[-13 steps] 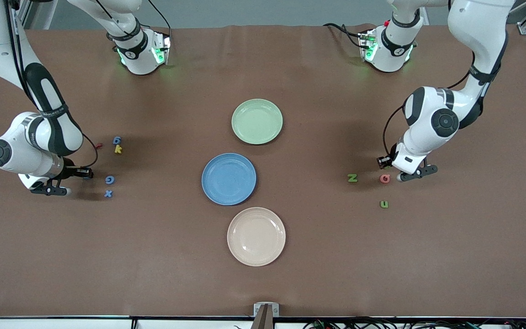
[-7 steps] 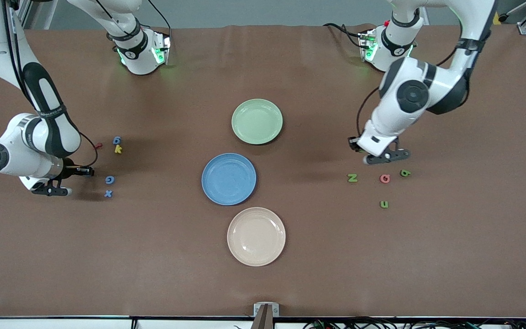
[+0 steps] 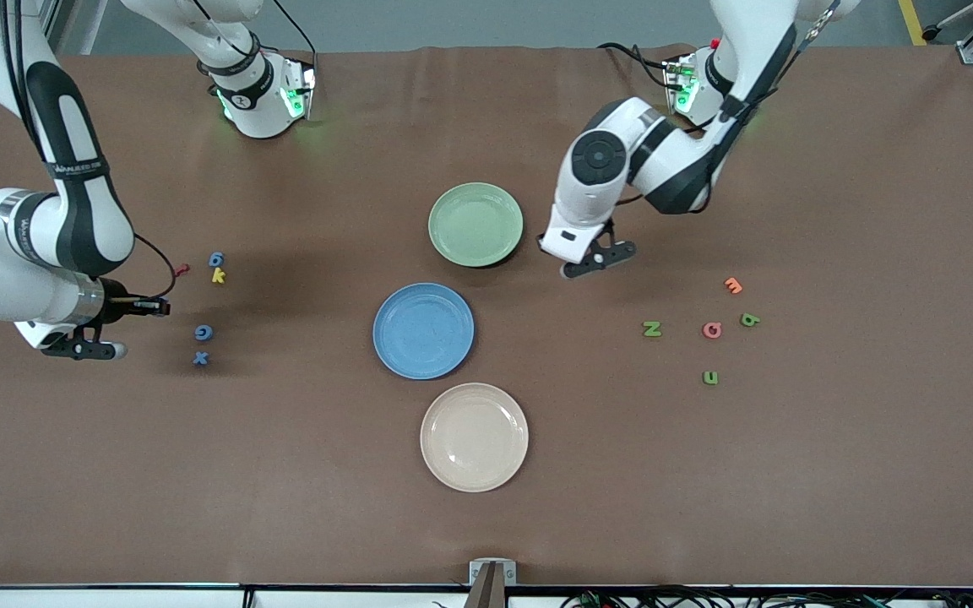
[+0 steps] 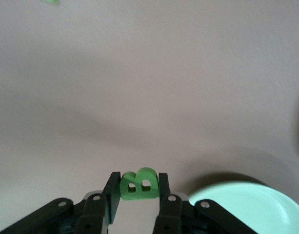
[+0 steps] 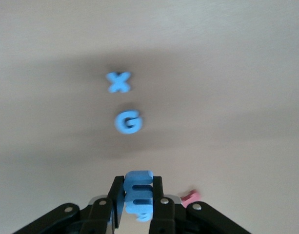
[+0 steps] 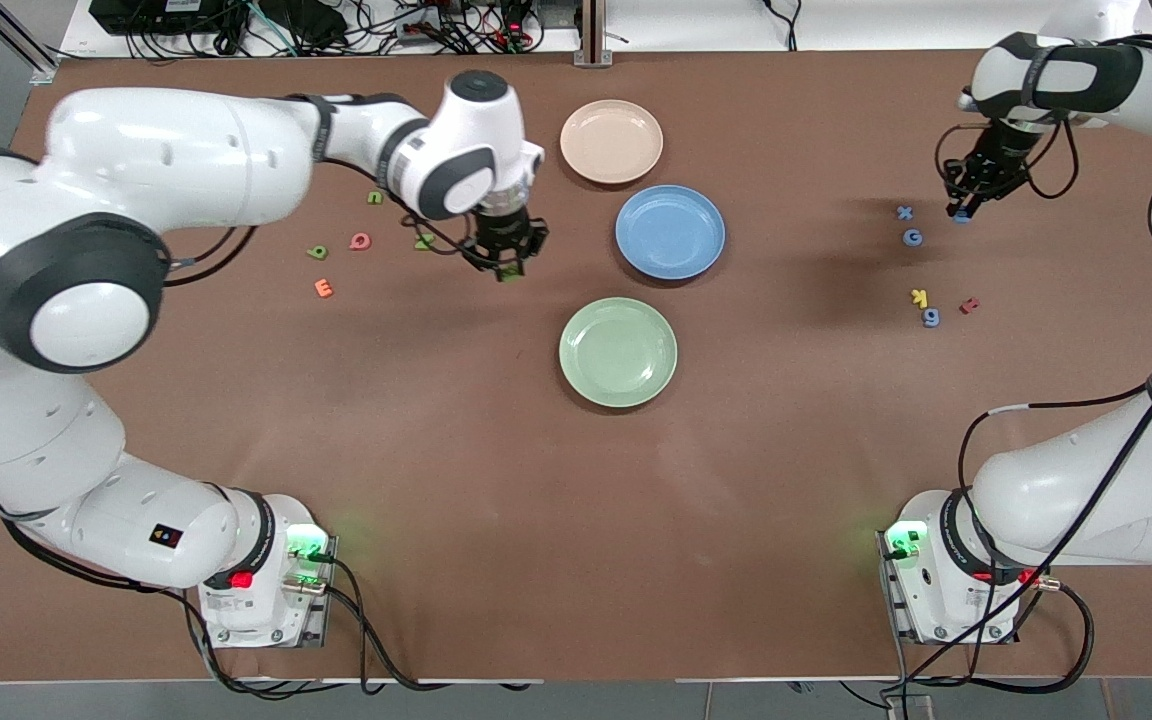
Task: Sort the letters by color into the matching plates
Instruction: 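Carry the green B onto the green plate while the right gripper carries E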
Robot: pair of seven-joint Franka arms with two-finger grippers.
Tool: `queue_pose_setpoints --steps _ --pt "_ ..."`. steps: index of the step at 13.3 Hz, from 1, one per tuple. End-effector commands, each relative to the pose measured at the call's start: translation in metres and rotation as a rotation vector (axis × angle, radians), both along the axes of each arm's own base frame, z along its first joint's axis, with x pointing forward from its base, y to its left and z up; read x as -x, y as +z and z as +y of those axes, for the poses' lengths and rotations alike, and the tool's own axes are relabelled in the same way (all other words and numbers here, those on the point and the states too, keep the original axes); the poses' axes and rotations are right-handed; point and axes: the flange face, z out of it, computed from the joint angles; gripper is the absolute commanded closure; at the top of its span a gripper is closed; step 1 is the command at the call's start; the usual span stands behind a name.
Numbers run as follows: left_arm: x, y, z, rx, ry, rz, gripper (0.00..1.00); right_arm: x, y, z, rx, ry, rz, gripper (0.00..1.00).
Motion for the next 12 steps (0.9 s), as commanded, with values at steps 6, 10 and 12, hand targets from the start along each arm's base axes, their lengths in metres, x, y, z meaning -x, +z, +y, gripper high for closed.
queue_pose_setpoints --steps 6,10,12 --pt "0.080 -0.048 -0.112 -0.025 0.271 -0.010 1.00 0.012 0.018 0.196 0.113 -0.138 -0.009 0.82" --pt "0.102 -0.068 -0.136 0.011 0.302 -0.003 0.03 0.021 0.043 0.306 0.098 -0.176 -0.074 0.82" --pt "0.101 -0.068 -0.137 0.010 0.300 -0.007 0.00 0.025 0.040 0.345 0.017 -0.188 -0.083 0.82"
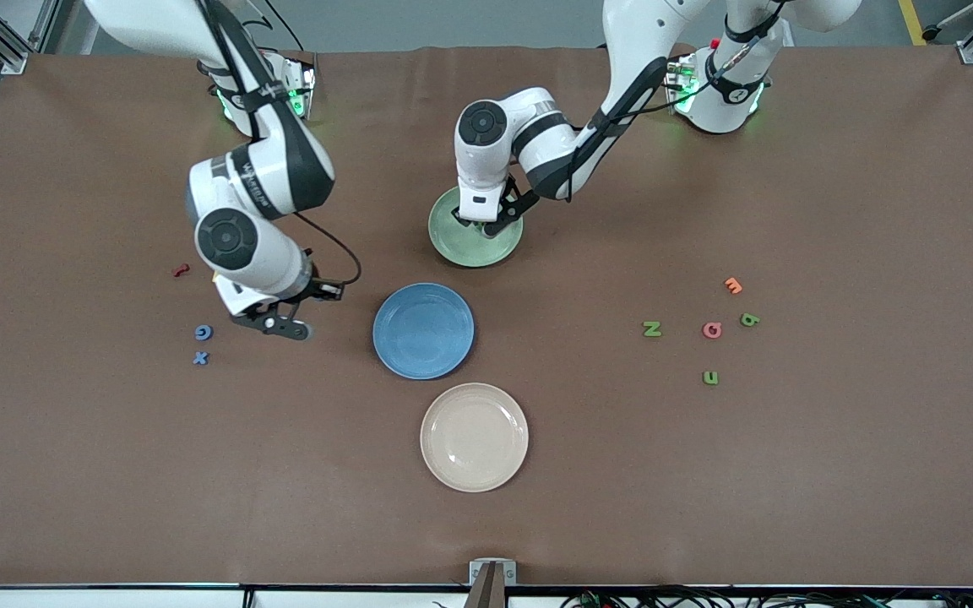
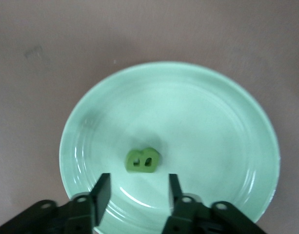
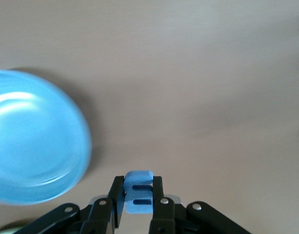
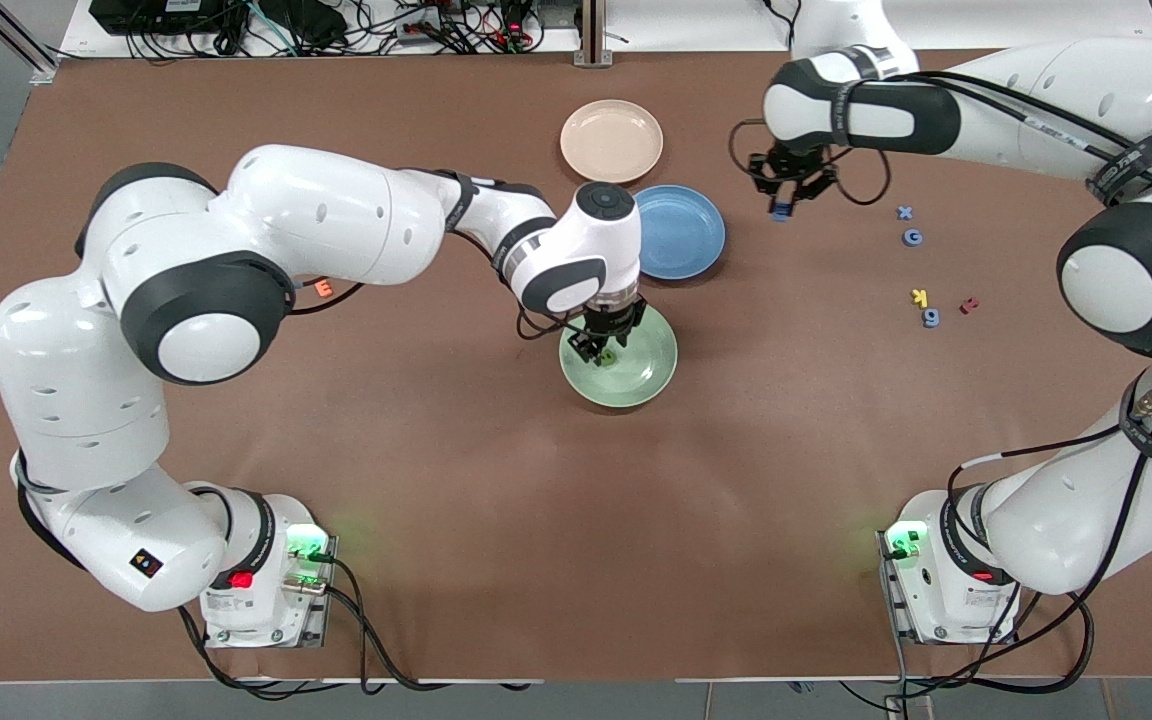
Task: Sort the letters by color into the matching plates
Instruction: 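Release the B and return the left gripper while the right gripper lowers E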
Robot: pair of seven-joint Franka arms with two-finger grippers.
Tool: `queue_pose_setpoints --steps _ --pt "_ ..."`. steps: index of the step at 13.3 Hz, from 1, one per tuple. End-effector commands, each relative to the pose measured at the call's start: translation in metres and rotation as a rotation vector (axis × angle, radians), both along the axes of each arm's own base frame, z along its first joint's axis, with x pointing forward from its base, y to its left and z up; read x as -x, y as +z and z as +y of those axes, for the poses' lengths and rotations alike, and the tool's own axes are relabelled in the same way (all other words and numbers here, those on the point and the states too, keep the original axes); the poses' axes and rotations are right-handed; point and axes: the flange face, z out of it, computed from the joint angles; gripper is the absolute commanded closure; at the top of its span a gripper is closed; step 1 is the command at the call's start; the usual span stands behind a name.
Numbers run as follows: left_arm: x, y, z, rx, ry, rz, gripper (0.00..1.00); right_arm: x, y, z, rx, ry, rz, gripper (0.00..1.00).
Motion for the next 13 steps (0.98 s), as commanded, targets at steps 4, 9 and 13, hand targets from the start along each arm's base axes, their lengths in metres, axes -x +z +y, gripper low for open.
queue_pose_setpoints --steps 4,9,13 --pt "-0.063 0.043 0.029 -0.032 0.004 -0.094 0.00 0.001 -0.045 0.062 -0.092 -0.015 -0.079 0.82" --pt "-0.171 0.087 0.131 -0.027 -0.153 -0.142 0.06 0.002 -0.085 0.107 -0.091 0.030 -0.078 0.82" --pt "-0.229 0.077 0.210 -0.065 -0.408 -0.168 0.09 0.007 -0.103 0.129 -0.078 0.032 -0.068 0.82"
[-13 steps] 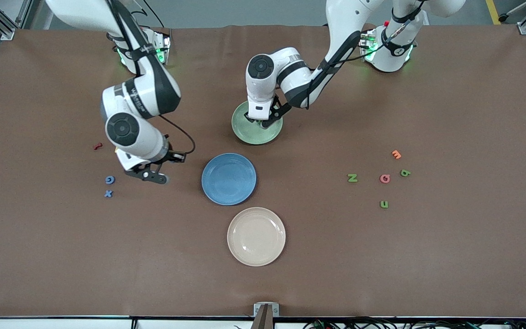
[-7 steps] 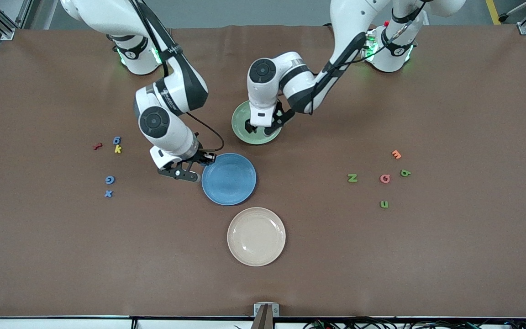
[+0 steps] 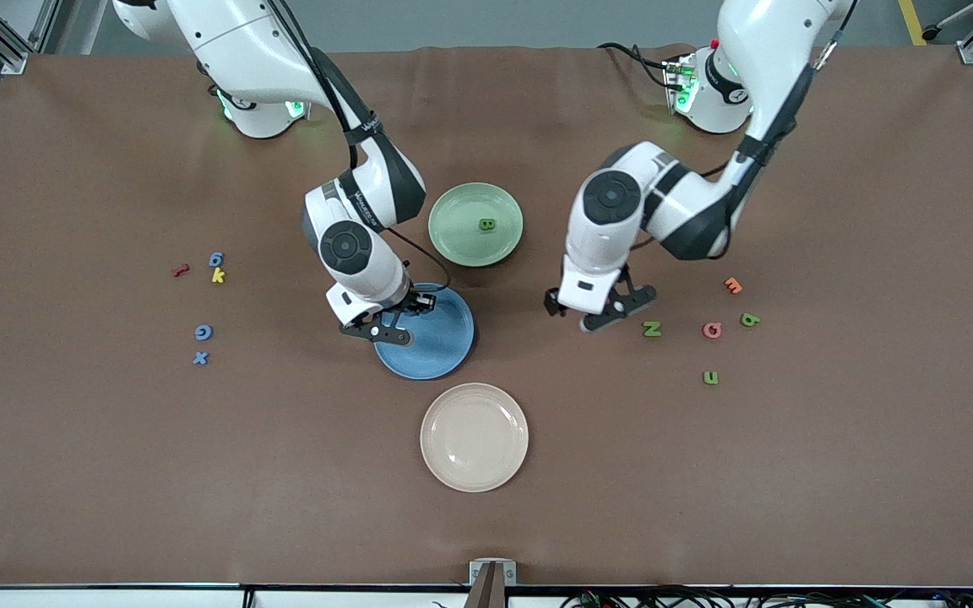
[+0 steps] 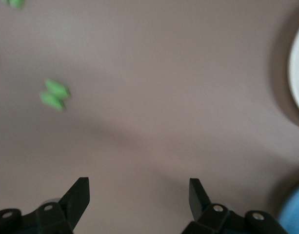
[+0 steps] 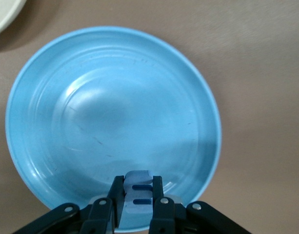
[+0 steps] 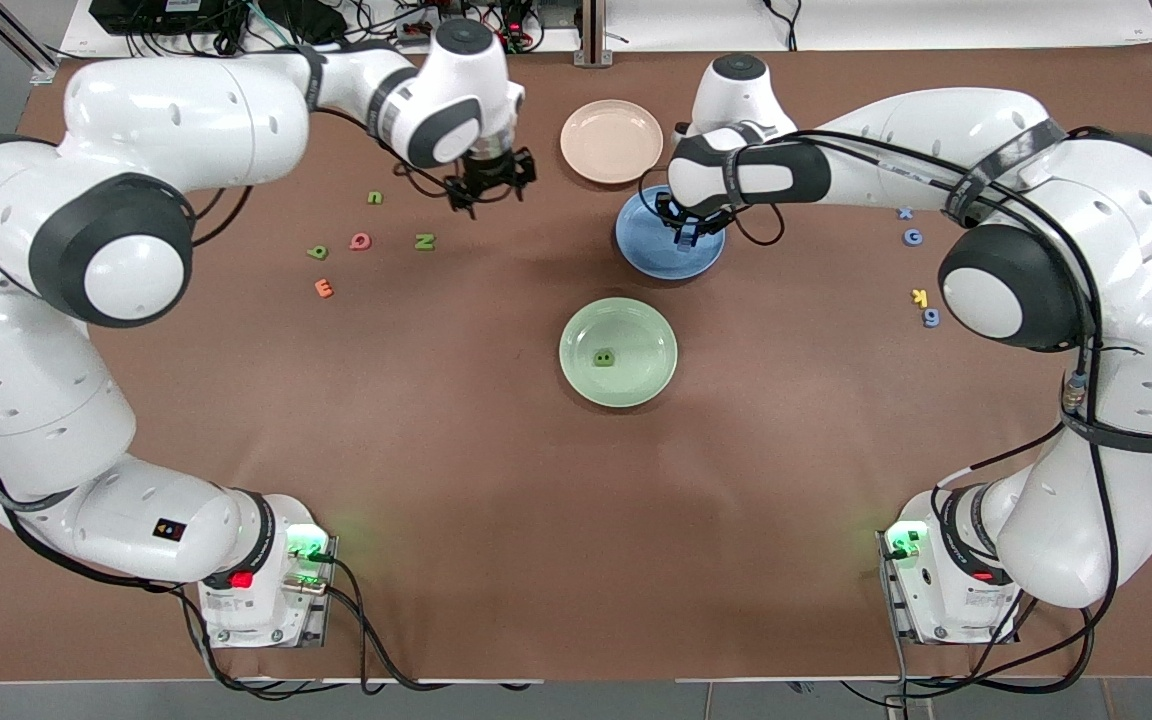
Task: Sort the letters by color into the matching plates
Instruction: 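Release the B and return the left gripper while the right gripper lowers E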
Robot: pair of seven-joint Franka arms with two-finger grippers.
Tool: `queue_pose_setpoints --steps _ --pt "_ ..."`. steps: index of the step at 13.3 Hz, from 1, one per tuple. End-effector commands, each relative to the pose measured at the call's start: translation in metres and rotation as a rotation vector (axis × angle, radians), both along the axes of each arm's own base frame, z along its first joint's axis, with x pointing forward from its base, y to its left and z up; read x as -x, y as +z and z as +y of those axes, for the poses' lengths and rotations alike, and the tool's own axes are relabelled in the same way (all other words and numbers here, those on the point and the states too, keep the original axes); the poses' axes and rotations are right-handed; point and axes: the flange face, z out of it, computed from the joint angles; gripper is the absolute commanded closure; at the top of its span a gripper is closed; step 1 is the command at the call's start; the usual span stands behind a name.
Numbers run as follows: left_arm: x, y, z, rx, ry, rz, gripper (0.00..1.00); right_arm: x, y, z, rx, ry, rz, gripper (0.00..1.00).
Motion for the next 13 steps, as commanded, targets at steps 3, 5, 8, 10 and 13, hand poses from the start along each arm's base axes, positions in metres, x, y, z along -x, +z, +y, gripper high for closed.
queue_pose_setpoints --steps 3,5,8,10,13 --pt "-0.025 -0.029 0.055 -0.034 -0.297 0.053 0.09 -0.001 -0.020 0.017 -0.002 -0.013 0.003 0.81" --pt "-0.029 -0.050 0.066 -0.050 -0.380 0.062 0.12 0.004 -0.027 0.024 0.001 0.000 0.002 0.81" --pt "-0.035 -0.071 0.092 -0.062 -0.440 0.011 0.17 0.006 -0.030 0.026 0.003 0.002 0.006 0.79" --pt "-0.036 -0.077 0.109 -0.056 -0.455 0.015 0.18 0.006 -0.032 0.025 0.005 0.004 0.007 0.79" --pt "-0.030 -0.087 0.124 -0.053 -0.433 0.043 0.24 0.007 -0.032 0.026 0.006 0.006 0.007 0.70"
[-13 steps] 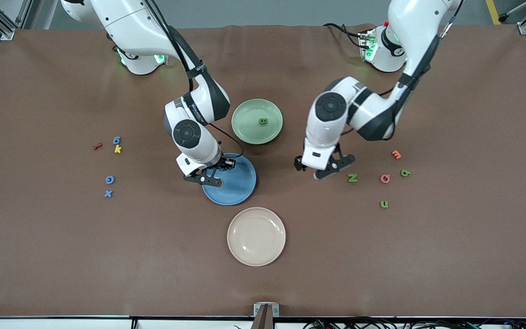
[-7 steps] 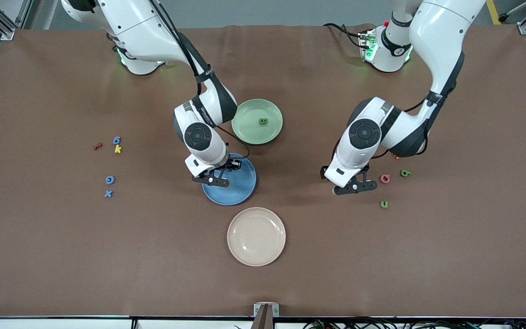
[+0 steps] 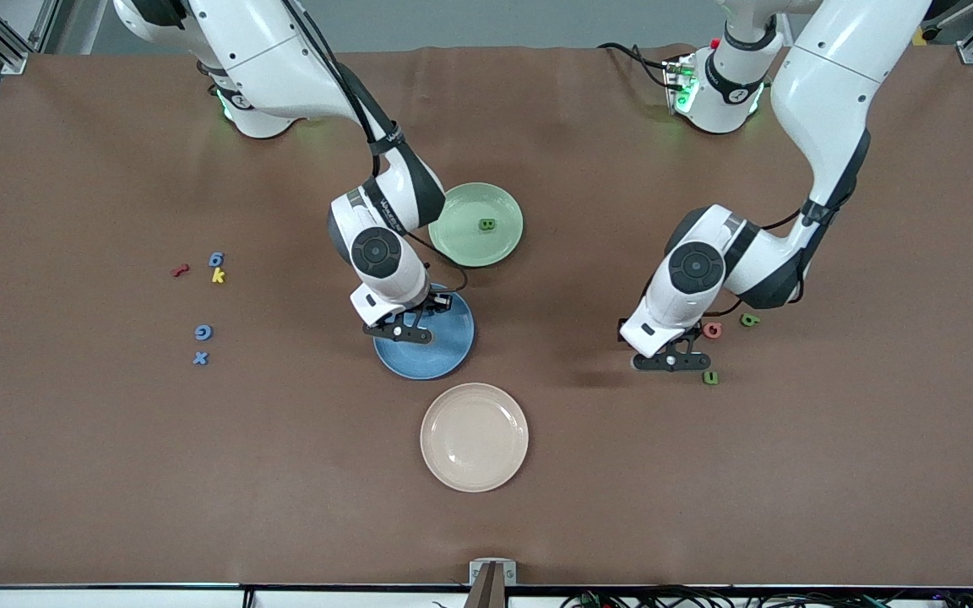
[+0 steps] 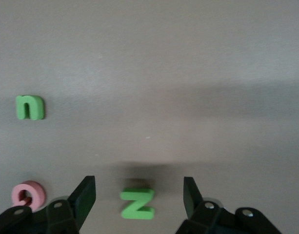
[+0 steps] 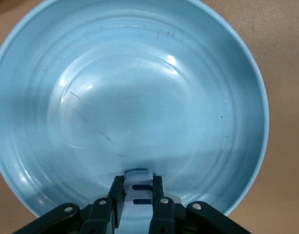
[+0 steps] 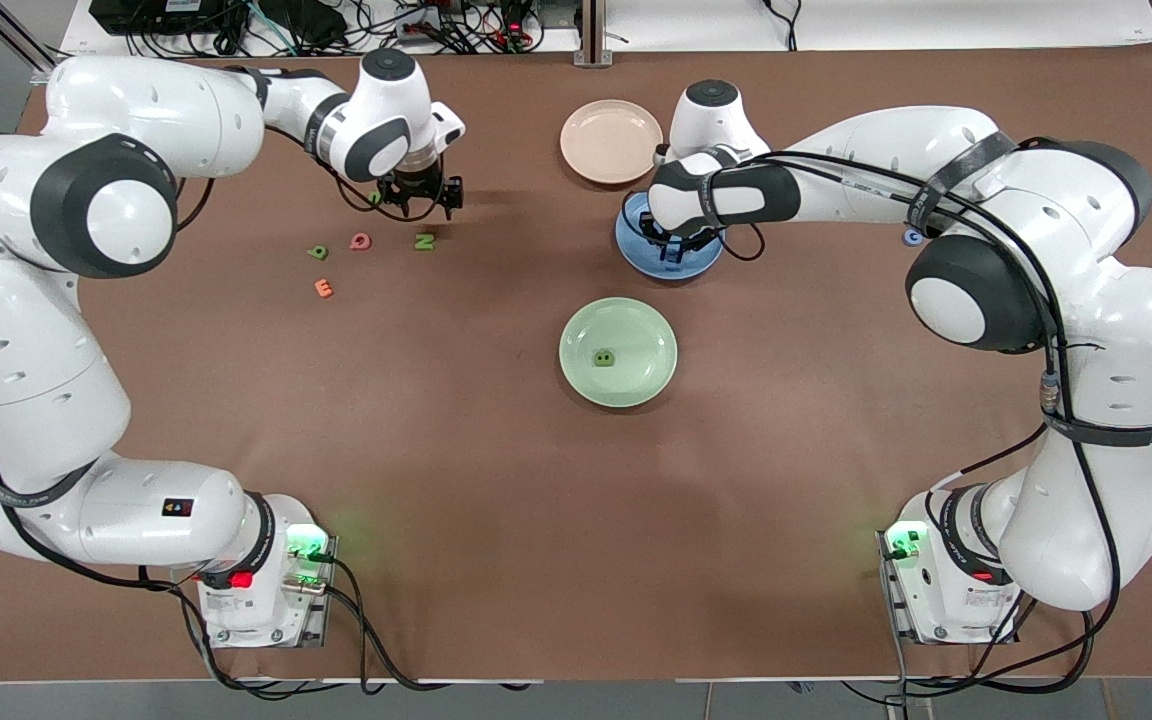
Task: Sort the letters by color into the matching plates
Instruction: 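Grasp the green Z with the left gripper while the right gripper releases E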
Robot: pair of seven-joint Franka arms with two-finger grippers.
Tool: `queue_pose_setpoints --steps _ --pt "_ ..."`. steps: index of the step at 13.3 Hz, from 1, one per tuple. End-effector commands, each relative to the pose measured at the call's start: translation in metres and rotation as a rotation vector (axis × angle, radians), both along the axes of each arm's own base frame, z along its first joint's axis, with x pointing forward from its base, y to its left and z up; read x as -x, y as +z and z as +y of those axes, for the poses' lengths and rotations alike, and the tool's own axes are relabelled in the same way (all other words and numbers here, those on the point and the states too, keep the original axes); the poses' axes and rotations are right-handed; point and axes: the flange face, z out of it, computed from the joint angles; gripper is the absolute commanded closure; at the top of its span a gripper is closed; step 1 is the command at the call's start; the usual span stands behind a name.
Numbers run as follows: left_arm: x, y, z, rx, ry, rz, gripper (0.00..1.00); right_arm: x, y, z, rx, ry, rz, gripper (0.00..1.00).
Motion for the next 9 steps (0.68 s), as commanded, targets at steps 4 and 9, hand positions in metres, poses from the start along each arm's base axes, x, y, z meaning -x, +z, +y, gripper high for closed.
queue_pose_setpoints --steps 4,9 --pt "0.026 -0.011 0.002 0.033 -0.027 -0.017 0.28 -0.002 0.002 0.005 -0.009 -0.022 0.007 0.13" --pt "0.031 -0.012 0.028 0.077 -0.069 -0.036 0.31 -0.005 0.057 -0.006 -0.010 -0.022 0.047 0.00"
